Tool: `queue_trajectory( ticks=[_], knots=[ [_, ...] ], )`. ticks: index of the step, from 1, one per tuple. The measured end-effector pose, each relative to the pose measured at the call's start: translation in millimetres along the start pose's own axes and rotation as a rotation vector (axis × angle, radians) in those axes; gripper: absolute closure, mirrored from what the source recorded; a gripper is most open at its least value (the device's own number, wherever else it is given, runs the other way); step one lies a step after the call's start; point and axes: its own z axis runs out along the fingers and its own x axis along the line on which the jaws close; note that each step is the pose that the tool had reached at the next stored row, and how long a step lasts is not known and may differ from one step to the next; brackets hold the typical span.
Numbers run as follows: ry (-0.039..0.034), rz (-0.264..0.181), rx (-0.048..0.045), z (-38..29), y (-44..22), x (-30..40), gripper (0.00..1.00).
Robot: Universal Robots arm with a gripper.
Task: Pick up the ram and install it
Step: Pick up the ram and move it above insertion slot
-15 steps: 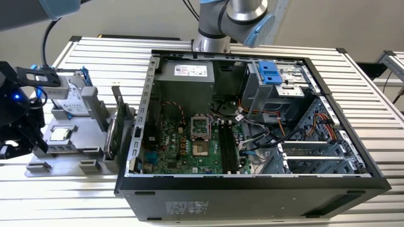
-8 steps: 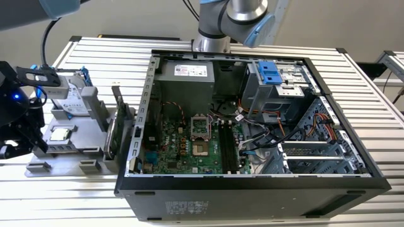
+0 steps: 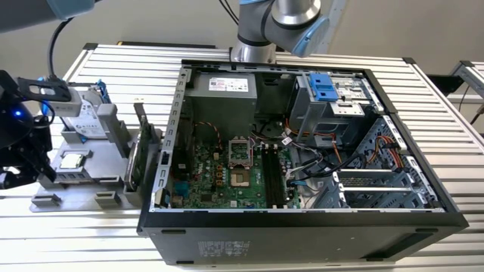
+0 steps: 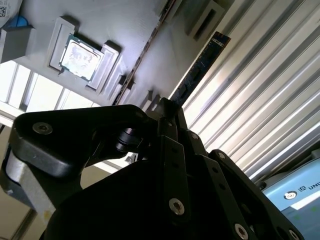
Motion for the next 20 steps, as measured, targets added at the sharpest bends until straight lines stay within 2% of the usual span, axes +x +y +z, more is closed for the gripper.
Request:
queue_trajectory(
  ticks=[10, 20],
  knots=[
    [-0.0003, 0.002, 0.0002, -7.0, 0.2, -0.2, 1.00],
    [-0.0002, 0.002, 0.0002, -10.0, 0.4, -0.3, 1.00]
  ],
)
